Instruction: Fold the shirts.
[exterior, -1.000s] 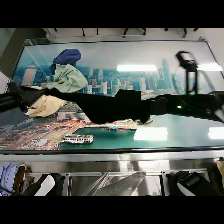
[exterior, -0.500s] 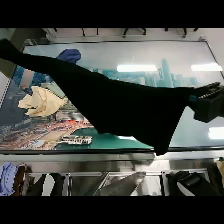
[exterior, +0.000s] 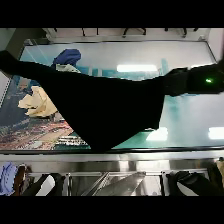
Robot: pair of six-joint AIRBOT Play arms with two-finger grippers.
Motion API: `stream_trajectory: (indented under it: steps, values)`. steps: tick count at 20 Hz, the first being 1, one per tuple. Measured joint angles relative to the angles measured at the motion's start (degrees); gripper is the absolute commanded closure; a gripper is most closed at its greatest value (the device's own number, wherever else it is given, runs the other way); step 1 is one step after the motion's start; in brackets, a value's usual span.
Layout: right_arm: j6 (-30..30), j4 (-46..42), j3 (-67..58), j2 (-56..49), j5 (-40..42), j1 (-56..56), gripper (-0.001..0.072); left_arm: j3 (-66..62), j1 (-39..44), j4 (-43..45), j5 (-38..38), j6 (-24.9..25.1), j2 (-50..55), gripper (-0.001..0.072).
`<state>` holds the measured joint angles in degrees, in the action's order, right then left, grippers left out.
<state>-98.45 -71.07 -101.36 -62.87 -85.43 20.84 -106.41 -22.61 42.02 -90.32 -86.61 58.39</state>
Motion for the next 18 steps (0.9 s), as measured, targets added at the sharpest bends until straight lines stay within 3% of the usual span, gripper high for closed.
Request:
stream_trajectory:
  steps: [6, 12, 13, 14, 15, 18]
  values:
    - [1.0, -3.3, 1.6, -16.7, 10.9, -1.6, 0.0690, 6.0, 22.9, 22.3, 10.1, 0.8, 15.9, 0.0690]
    - [9.1, -3.1, 1.9, -28.4, 26.6, -3.2, 0.0688, 6.9, 29.3, 31.9, 20.6, 1.8, 28.0, 0.0689]
    - [10.3, -2.9, 1.9, -29.3, 29.3, -3.3, 0.0626, 6.9, 29.6, 32.6, 21.2, 2.0, 28.9, 0.0575]
    - [11.1, -2.9, 1.9, -30.1, 31.4, -3.4, 0.0232, 6.9, 29.8, 32.9, 21.8, 2.3, 29.7, 0.0127]
    - [11.6, -2.9, 1.9, -30.7, 33.0, -3.5, 0.0006, 6.9, 29.9, 33.2, 21.8, 2.5, 30.1, 0.0015]
    - [13.0, -3.5, 1.6, -30.4, 33.2, -4.0, 0.0007, 6.4, 29.0, 34.2, 17.6, 2.5, 31.0, 0.0016]
